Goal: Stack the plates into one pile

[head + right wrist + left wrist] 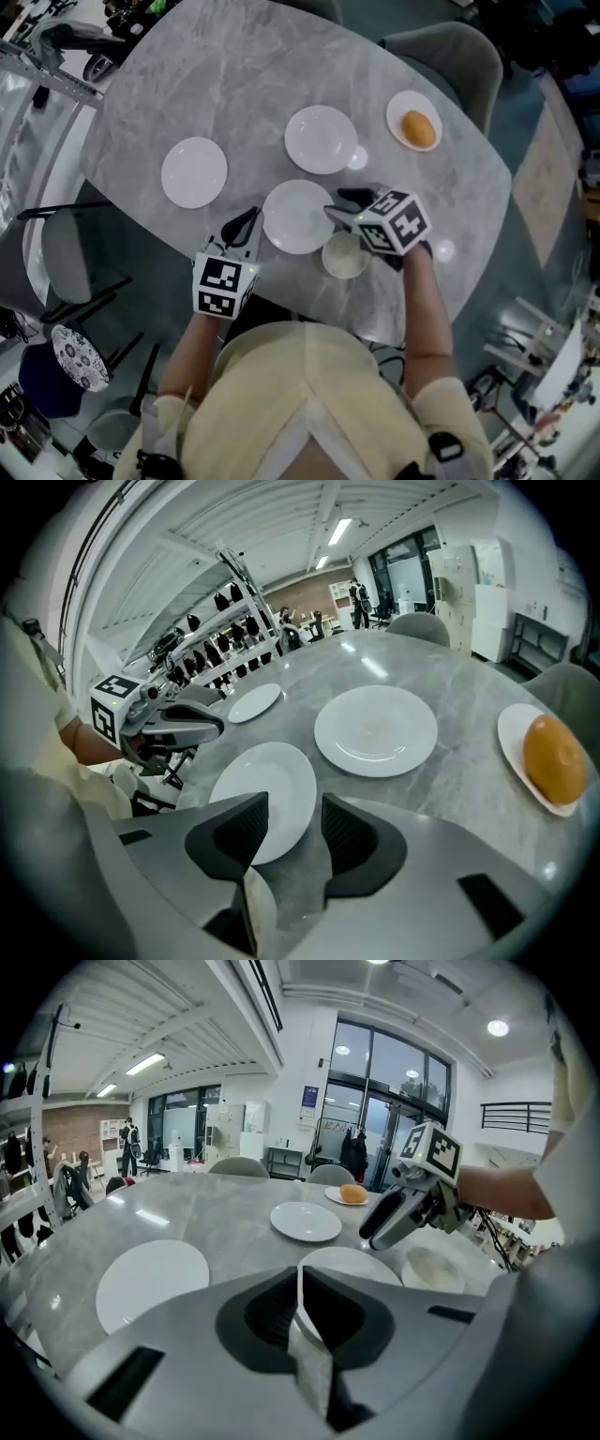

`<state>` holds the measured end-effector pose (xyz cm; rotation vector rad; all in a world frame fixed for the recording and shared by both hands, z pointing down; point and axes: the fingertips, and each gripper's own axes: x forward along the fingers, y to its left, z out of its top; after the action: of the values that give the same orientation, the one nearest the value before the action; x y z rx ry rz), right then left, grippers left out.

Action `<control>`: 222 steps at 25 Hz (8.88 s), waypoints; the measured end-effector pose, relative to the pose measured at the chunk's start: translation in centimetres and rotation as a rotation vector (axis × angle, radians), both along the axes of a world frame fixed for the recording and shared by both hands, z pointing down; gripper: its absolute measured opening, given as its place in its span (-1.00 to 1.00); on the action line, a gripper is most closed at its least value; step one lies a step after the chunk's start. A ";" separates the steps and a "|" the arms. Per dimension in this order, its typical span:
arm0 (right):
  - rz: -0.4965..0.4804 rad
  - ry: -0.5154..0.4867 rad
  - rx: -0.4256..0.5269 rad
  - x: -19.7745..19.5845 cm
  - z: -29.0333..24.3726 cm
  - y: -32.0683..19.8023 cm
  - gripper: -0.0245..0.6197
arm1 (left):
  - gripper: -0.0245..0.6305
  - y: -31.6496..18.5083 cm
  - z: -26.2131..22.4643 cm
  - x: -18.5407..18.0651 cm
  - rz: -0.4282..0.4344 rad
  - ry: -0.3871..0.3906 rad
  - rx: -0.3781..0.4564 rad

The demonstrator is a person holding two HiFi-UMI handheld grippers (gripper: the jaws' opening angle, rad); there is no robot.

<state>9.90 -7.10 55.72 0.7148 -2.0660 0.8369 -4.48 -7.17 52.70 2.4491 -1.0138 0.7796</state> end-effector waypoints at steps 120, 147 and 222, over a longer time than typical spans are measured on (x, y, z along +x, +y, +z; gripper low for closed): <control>0.567 -0.274 0.253 6.5 -5.7 -10.7 -0.85 | -0.77 -13.6 -1.0 7.7 0.119 0.216 -0.135; 0.728 0.004 0.194 8.7 1.7 -13.1 -0.80 | -0.72 -17.4 4.6 10.2 0.180 -0.107 -0.003; 0.526 -0.204 0.147 -20.3 -1.1 -8.3 -0.57 | -0.82 -5.1 -4.0 -21.6 -0.451 -0.082 0.175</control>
<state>-10.42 -15.35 54.61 1.3387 -2.1644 1.0870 -26.12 -12.30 48.73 2.2038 -1.6499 0.6616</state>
